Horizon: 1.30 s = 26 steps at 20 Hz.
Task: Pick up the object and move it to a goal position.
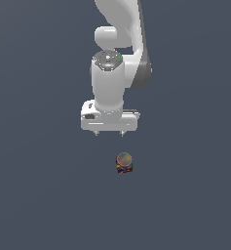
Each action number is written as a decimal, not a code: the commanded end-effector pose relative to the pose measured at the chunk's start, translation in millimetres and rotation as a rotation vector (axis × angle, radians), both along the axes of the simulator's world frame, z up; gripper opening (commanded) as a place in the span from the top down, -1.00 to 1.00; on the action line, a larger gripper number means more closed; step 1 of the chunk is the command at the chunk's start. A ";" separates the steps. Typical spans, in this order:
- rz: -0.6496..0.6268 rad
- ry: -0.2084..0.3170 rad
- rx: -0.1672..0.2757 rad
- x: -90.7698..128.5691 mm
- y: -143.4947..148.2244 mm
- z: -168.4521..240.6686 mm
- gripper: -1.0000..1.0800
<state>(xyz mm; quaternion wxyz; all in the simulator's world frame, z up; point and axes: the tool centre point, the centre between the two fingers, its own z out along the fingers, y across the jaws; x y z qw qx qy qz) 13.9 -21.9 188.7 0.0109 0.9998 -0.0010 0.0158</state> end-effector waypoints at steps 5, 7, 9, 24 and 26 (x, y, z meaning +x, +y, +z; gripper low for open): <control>0.007 0.000 -0.009 0.8 -1.6 -0.9 -0.92; 0.015 0.000 -0.019 1.3 -3.7 -1.6 -0.92; 0.020 0.000 -0.027 1.0 -5.8 -1.4 -0.92; 0.054 0.009 -0.019 21.0 12.5 -21.5 -0.92; 0.067 0.013 -0.015 28.1 20.0 -29.7 -0.92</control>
